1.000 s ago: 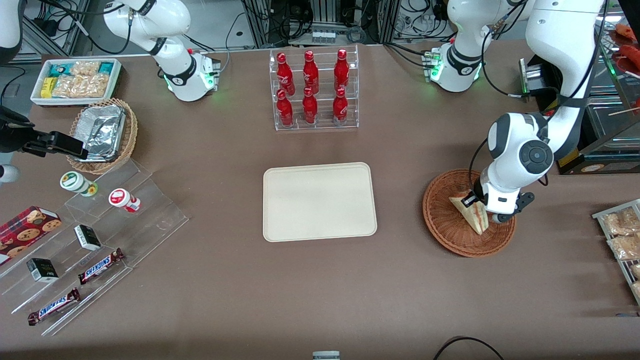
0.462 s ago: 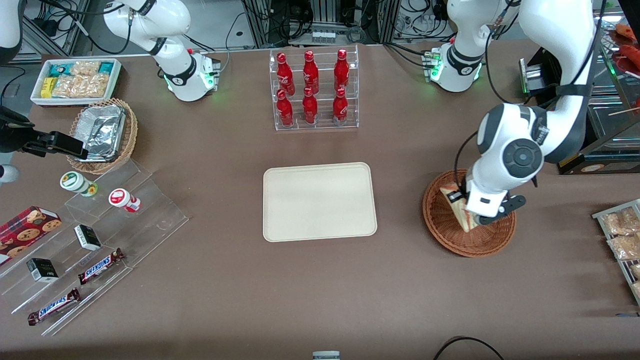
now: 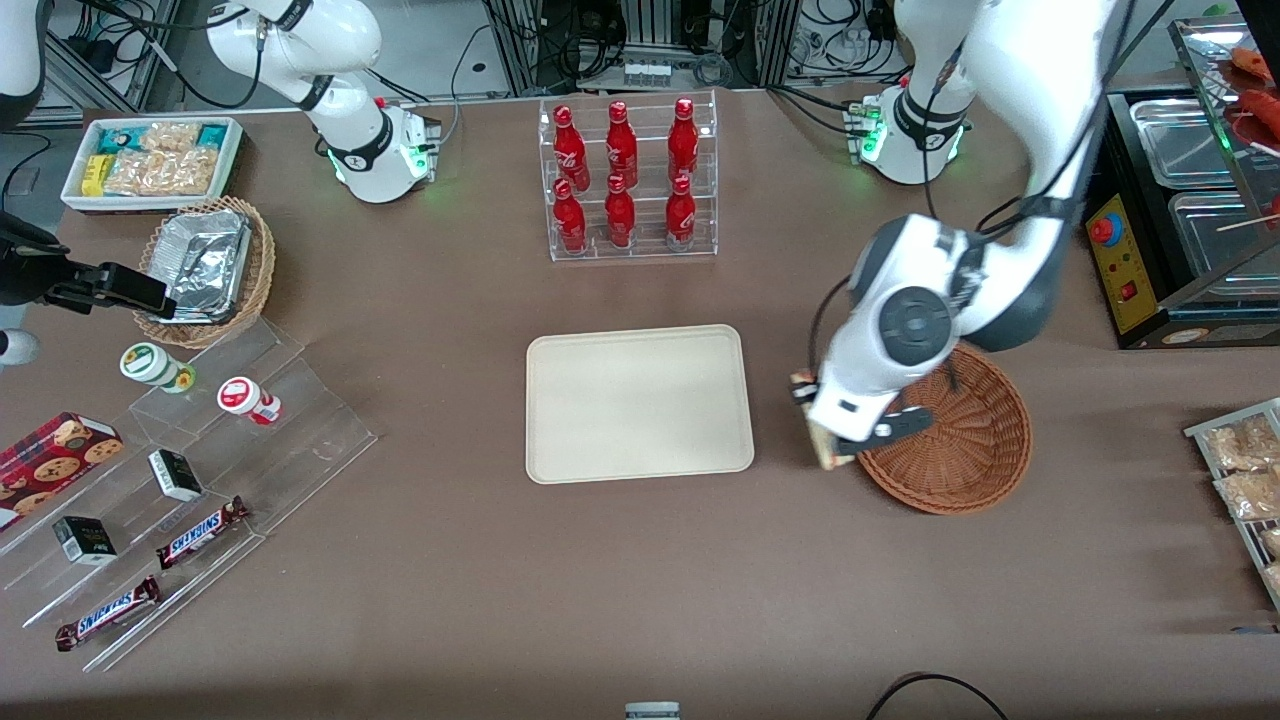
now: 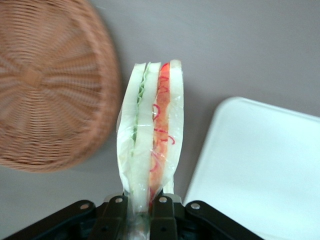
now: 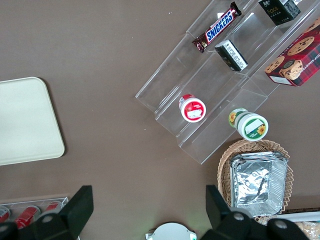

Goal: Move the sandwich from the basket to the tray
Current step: 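Lift the sandwich and carry it with the left gripper over the tray, then lower the sandwich onto the tray center and open the left gripper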

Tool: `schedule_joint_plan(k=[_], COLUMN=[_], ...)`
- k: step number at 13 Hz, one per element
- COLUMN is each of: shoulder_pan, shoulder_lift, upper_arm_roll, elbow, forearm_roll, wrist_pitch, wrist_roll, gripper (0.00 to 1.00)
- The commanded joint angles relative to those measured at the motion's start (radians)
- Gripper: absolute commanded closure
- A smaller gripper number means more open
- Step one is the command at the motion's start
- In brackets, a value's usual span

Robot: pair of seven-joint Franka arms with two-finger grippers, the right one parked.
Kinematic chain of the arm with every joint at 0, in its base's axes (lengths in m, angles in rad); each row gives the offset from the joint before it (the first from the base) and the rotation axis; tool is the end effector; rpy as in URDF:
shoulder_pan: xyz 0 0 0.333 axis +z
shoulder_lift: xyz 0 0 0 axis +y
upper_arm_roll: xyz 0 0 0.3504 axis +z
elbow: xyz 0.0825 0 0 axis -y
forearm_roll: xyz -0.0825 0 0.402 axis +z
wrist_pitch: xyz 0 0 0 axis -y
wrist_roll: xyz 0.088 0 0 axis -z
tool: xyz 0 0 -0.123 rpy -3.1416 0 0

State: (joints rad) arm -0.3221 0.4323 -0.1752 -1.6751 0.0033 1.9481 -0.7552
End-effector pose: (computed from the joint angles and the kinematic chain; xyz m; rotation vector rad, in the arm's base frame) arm 0.6005 -0.3120 0.3505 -3.0716 -0.4120 0.2571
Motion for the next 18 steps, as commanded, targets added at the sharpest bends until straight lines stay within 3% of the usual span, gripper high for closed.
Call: schedule_joint_plan(k=[1, 10, 13, 18], shoulder_pan=[-0.093, -0.365, -0.391, -0.391], shoulder_lift=[0.077, 0.373, 0.417, 0.427], upper_arm_roll=[0.011, 0.022, 0.022, 0.02], elbow=[0.106, 0.455, 0.492, 0.489], forearm_roll=[-0.026, 0.001, 0.056, 0.058], wrist_pitch=[-0.02, 0.006, 0.008, 0.008], wrist_roll=[-0.012, -0.225, -0.309, -0.317], gripper=[1.0, 1.0, 1.0, 1.0])
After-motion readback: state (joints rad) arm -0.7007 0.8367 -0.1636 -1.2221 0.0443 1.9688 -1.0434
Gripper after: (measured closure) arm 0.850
